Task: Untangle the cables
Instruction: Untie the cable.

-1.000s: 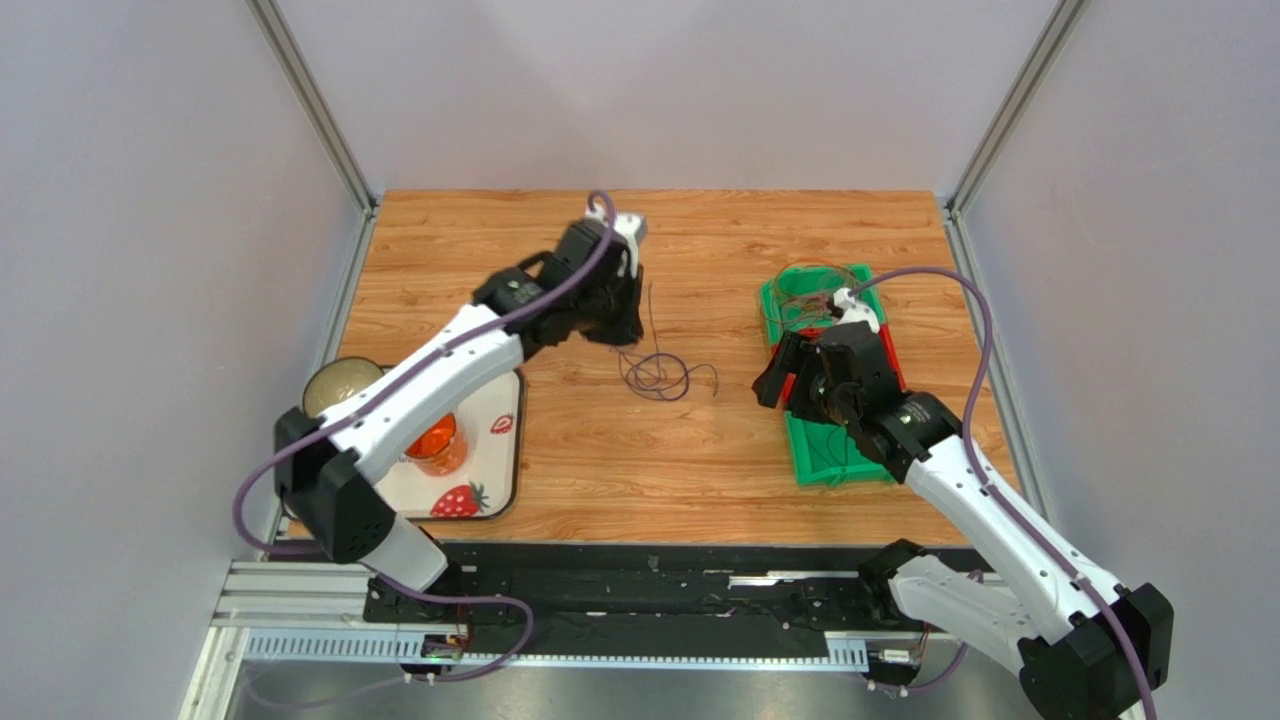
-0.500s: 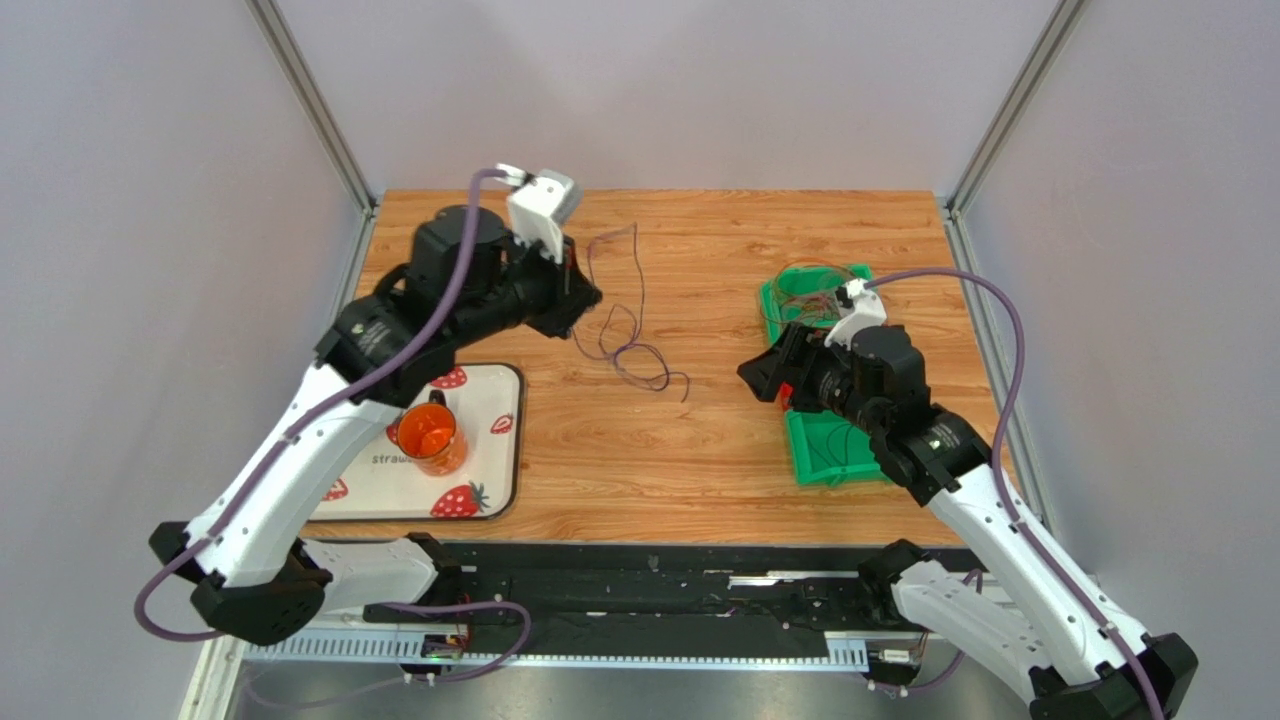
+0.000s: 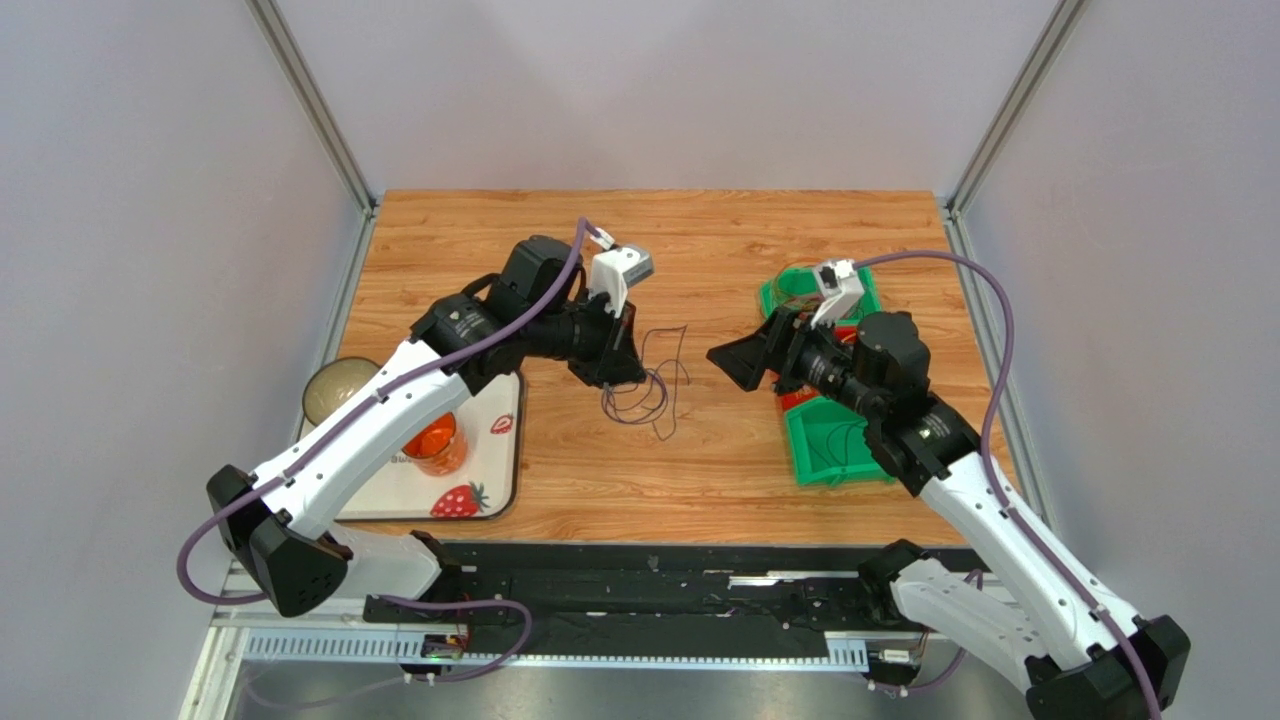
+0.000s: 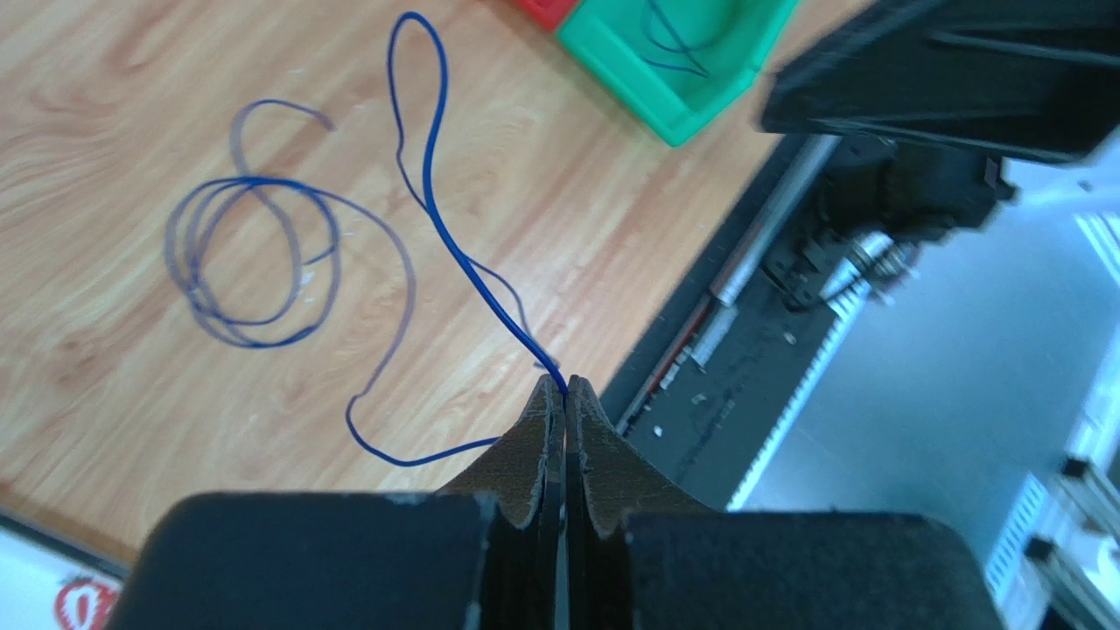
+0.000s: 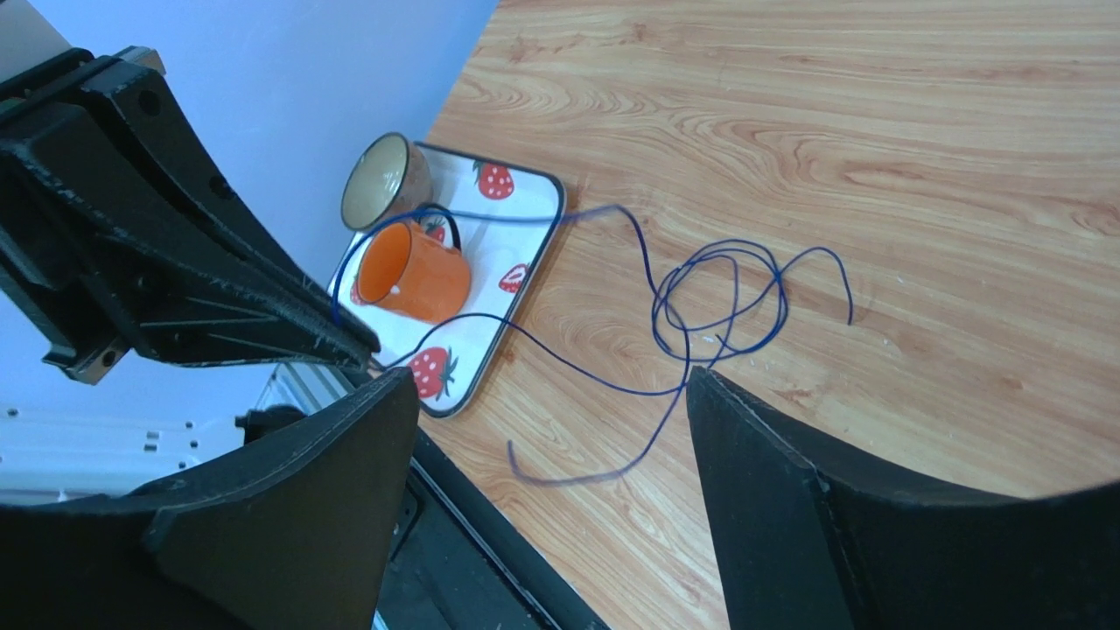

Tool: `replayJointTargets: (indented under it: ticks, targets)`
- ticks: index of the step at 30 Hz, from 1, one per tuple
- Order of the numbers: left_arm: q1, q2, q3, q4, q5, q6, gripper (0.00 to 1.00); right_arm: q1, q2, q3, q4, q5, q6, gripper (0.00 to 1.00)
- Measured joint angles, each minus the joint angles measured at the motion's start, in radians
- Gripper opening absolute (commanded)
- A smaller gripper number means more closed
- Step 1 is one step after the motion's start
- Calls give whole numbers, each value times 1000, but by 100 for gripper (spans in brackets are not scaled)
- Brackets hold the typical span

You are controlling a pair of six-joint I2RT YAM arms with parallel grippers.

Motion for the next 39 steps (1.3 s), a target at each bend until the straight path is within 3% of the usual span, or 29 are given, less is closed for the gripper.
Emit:
replayJointTargets:
  ticks: [4,13,21,28,34,37,39]
  targets:
    - [0,0,8,-23,122,34,0,0,79,62,3,-103,-100,71]
    - [0,-19,30,-109,293,133,0,0,104,127,41,-344,-264,71]
    - [0,-47,22,-111,495,178,0,0,209,235,31,-603,-348,69]
    - [0,-94,-3,-89,574,184,0,0,255,246,43,-768,-344,63]
    - [0,-94,-11,-72,589,184,0,32,270,246,49,-834,-327,52]
    - [0,-93,-14,-71,589,183,0,58,273,246,49,-837,-324,41]
    - [0,-91,-15,-68,589,182,0,77,275,249,48,-836,-323,26]
